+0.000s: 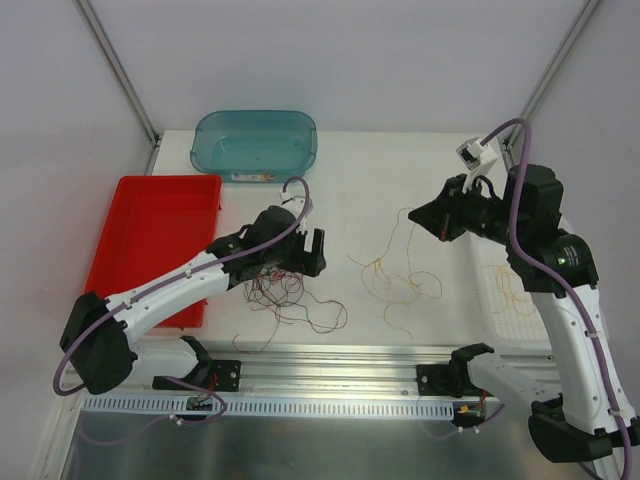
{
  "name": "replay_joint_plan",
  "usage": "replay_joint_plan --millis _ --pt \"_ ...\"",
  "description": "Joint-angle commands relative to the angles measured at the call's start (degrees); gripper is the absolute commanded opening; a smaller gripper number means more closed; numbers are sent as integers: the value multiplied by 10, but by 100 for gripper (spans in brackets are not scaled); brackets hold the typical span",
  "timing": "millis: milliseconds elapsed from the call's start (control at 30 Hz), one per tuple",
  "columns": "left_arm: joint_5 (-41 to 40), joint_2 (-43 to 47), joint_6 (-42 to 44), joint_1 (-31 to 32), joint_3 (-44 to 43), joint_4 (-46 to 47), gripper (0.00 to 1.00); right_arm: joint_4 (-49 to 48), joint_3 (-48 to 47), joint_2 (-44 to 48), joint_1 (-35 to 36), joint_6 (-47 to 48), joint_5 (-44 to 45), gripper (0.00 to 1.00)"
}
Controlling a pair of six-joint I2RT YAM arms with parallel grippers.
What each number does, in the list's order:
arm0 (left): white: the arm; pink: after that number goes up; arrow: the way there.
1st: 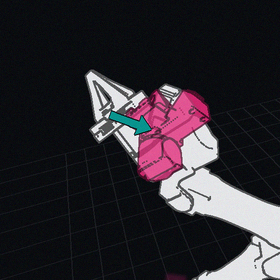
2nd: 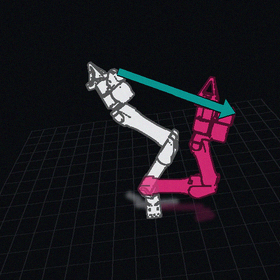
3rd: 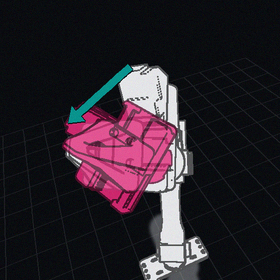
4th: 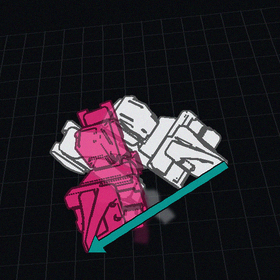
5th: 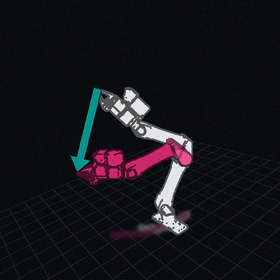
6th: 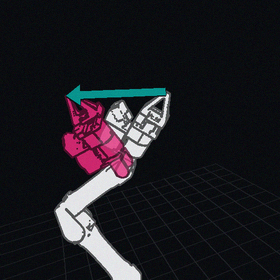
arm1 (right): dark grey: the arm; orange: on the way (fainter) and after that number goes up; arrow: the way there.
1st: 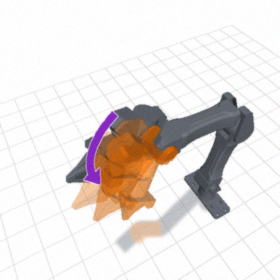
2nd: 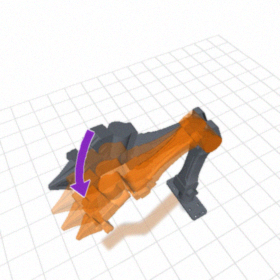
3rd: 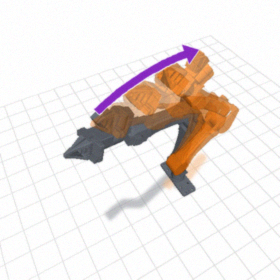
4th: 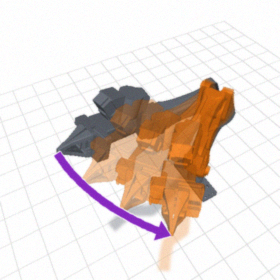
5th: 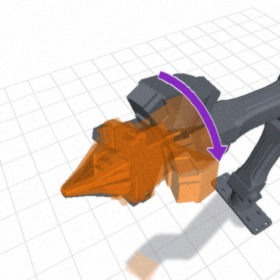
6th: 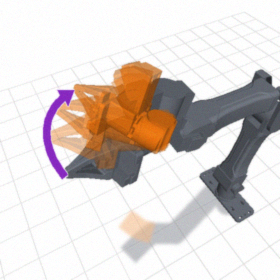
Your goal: Untangle the cables
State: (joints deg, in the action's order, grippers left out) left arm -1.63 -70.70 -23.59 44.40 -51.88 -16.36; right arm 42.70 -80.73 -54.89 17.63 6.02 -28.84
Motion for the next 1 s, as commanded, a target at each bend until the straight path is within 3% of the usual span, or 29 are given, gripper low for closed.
replay_joint_plan --millis 0,167,433,733,967 --pt "28 -17 25 17 -8 82 86 -45 -20 8 6 -30 -36 1" --pt "66 -21 15 32 5 149 83 -47 -26 8 9 -30 -47 1" --pt "60 -12 8 71 5 187 81 -61 0 9 21 -49 -33 1" --pt "51 -66 -6 95 -9 232 72 -78 1 8 47 -58 -19 1" --pt "35 -30 -12 95 10 230 75 -69 14 12 53 -54 25 1"
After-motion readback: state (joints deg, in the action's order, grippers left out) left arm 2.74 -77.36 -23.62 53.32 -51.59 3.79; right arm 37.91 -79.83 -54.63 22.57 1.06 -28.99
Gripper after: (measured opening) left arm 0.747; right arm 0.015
